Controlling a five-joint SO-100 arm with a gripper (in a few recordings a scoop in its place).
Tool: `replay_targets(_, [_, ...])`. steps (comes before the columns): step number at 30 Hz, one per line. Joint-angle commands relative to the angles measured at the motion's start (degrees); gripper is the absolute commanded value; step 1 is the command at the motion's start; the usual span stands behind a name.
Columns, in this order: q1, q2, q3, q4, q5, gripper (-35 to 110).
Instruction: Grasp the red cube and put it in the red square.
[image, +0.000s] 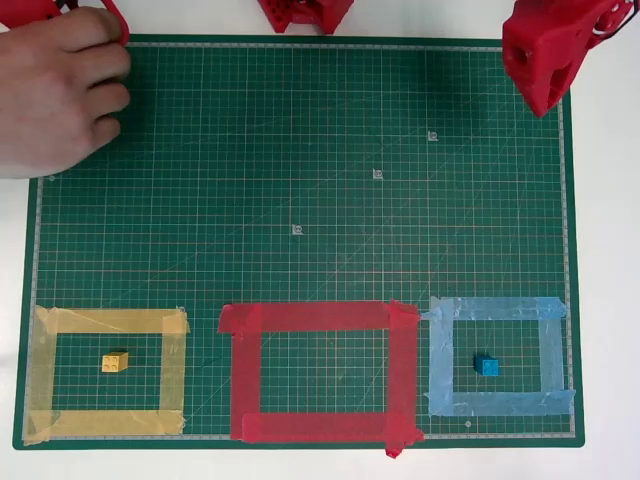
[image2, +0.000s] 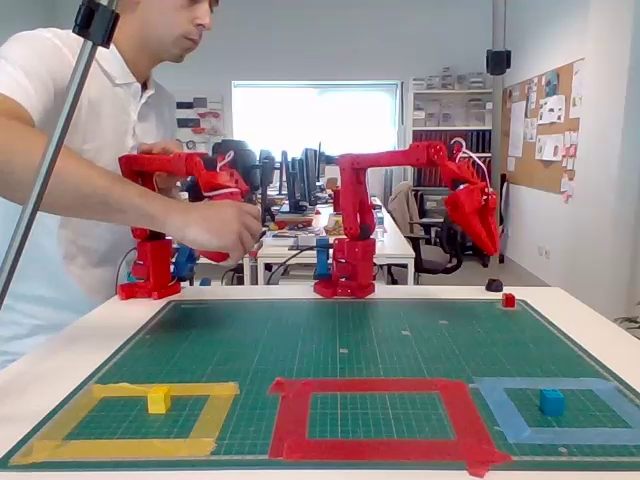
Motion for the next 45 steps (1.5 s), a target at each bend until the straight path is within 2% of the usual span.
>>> replay_targets(1, [-3.60,7.91,14.94,-17.93,-7.65,0])
replay_targets(5, [-7.12,16.17,29.62,-30.59,-13.27,2])
replay_targets(12, [-15.47,26.89,33.75,-30.94,-11.34,2])
replay_targets(23, [-26.63,24.43,39.20,-30.94,-11.78,5])
replay_targets(35, [-26.89,18.72,43.77,-30.94,-11.78,9])
replay_targets(39, [-25.66,18.37,45.70,-31.73,-11.87,16])
replay_targets(41, [-24.96,18.11,47.81,-34.80,-11.87,16])
replay_targets(45, [-22.94,14.59,53.88,-52.29,-12.30,16])
